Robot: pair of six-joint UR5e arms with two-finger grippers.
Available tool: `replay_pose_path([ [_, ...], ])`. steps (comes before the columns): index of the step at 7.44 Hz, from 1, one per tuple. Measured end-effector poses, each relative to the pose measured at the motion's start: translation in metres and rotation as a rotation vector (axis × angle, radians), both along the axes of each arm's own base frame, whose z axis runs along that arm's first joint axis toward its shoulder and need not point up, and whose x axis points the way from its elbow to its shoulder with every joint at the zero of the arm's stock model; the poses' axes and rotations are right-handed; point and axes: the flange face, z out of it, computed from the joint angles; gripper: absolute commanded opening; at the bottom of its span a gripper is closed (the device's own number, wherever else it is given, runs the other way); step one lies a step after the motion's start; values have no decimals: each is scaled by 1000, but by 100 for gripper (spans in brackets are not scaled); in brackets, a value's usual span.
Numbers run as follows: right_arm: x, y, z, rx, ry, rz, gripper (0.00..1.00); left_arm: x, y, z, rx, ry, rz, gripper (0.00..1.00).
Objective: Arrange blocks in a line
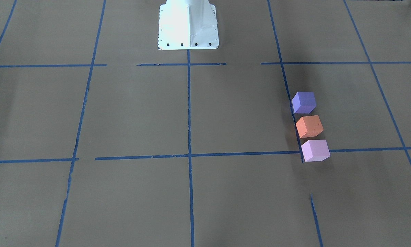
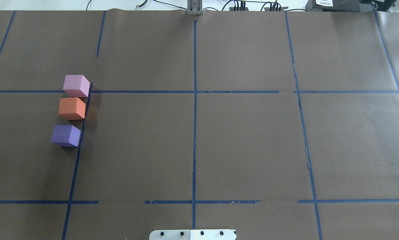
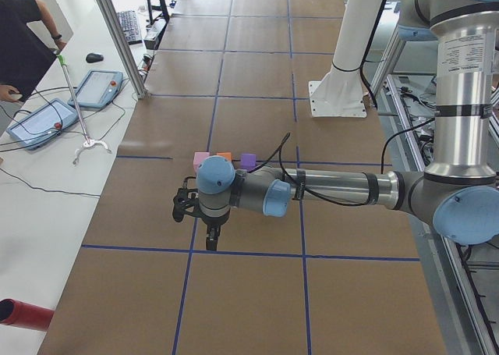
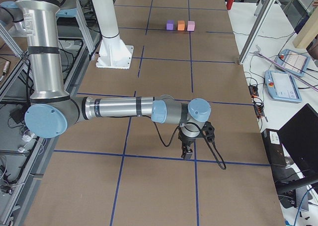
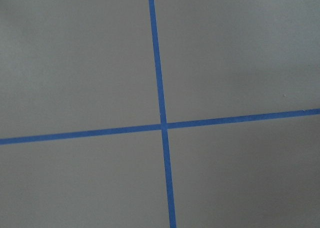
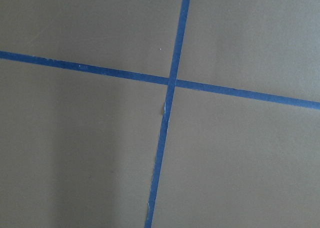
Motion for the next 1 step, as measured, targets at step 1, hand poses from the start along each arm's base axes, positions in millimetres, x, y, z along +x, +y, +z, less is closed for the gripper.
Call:
replay_pose_path([
  [1, 0, 0, 0, 0, 0, 0, 100, 0, 1, 3, -18, -1, 0, 100],
])
